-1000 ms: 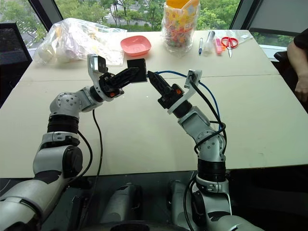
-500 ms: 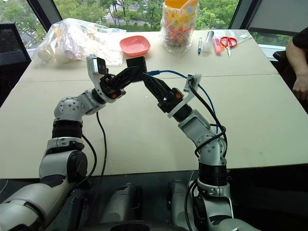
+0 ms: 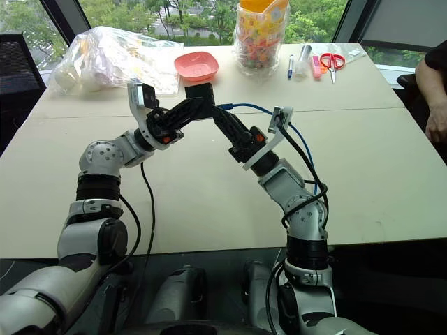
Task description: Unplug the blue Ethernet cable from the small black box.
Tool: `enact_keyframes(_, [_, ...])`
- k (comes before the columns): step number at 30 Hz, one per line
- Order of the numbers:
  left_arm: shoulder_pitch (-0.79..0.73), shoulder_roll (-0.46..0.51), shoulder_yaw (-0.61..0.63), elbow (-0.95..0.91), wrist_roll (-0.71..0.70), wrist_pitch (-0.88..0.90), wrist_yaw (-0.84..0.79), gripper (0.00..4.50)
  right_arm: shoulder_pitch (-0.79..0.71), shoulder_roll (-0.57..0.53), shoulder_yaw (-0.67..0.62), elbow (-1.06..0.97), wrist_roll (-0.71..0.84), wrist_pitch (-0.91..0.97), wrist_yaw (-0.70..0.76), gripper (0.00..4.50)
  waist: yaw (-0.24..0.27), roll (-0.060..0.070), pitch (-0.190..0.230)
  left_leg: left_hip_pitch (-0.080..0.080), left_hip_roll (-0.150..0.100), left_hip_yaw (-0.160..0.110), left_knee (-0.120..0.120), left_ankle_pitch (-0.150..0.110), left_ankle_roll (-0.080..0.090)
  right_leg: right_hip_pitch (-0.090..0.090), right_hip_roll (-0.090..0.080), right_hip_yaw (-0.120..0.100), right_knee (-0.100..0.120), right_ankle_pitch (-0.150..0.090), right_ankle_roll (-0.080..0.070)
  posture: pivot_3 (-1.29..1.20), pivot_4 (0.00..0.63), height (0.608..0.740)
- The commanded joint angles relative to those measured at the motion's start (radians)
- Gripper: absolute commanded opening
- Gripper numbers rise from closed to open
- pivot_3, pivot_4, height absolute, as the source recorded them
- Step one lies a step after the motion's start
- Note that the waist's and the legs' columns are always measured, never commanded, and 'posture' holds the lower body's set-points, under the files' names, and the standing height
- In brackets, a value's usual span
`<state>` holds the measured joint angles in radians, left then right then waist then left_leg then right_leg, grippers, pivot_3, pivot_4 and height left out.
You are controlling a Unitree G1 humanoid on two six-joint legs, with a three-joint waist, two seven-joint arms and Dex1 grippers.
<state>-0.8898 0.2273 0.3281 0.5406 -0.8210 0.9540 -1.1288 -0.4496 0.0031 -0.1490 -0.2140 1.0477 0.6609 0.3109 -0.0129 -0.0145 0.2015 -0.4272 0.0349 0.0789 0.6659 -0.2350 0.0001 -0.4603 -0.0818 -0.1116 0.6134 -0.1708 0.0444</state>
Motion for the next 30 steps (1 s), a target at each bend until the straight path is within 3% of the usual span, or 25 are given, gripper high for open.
enact_keyframes(1, [-0.005,-0.004,-0.003,-0.052,-0.035,0.007,-0.003,0.52,-0.016,0.009,-0.008,-0.018,0.019,-0.016,-0.002,0.03,0.0,0.0,0.0,0.0,0.0,0.0,0.0,0.0,0.0,0.0,0.0,0.0,0.0,0.0,0.0,0.0,0.15,0.74])
enact_keyframes(9, [0.0,0.009,-0.003,-0.047,-0.04,-0.002,0.008,0.52,-0.009,0.014,-0.015,-0.015,0.038,-0.011,-0.014,0.03,0.0,0.0,0.0,0.0,0.0,0.0,0.0,0.0,0.0,0.0,0.0,0.0,0.0,0.0,0.0,0.0,0.15,0.74])
enact_keyframes(13, [-0.002,0.056,0.021,-0.026,-0.03,-0.024,0.01,0.52,-0.028,-0.025,-0.099,0.026,0.033,-0.05,-0.056,0.03,0.0,0.0,0.0,0.0,0.0,0.0,0.0,0.0,0.0,0.0,0.0,0.0,0.0,0.0,0.0,0.0,0.15,0.74])
enact_keyframes(17, [-0.011,0.109,0.052,0.012,-0.027,-0.048,0.014,0.52,-0.064,-0.117,-0.168,0.07,0.012,-0.075,-0.075,0.03,0.0,0.0,0.0,0.0,0.0,0.0,0.0,0.0,0.0,0.0,0.0,0.0,0.0,0.0,0.0,0.0,0.15,0.74])
enact_keyframes(21, [-0.029,0.139,0.047,0.057,0.009,-0.133,0.032,0.52,-0.168,-0.286,-0.215,0.134,-0.032,-0.069,-0.069,0.03,0.003,0.001,0.001,-0.001,-0.001,0.0,0.0,0.0,0.0,0.0,-0.001,0.0,-0.001,0.0,-0.001,0.0,0.15,0.74])
enact_keyframes(26, [-0.016,0.093,-0.052,0.01,0.146,-0.309,0.095,0.52,-0.339,-0.463,-0.187,0.285,-0.188,-0.077,-0.035,0.03,0.004,0.001,0.001,-0.001,-0.001,0.001,-0.001,0.0,0.0,0.0,-0.001,0.0,-0.001,0.0,0.0,0.0,0.15,0.74])
enact_keyframes(30, [0.017,0.051,-0.081,-0.054,0.175,-0.377,0.133,0.52,-0.454,-0.551,-0.154,0.418,-0.305,-0.12,0.031,0.03,0.001,0.001,0.001,-0.001,-0.001,0.002,-0.001,-0.001,0.001,-0.001,-0.001,0.0,-0.002,0.0,0.0,0.0,0.15,0.74])
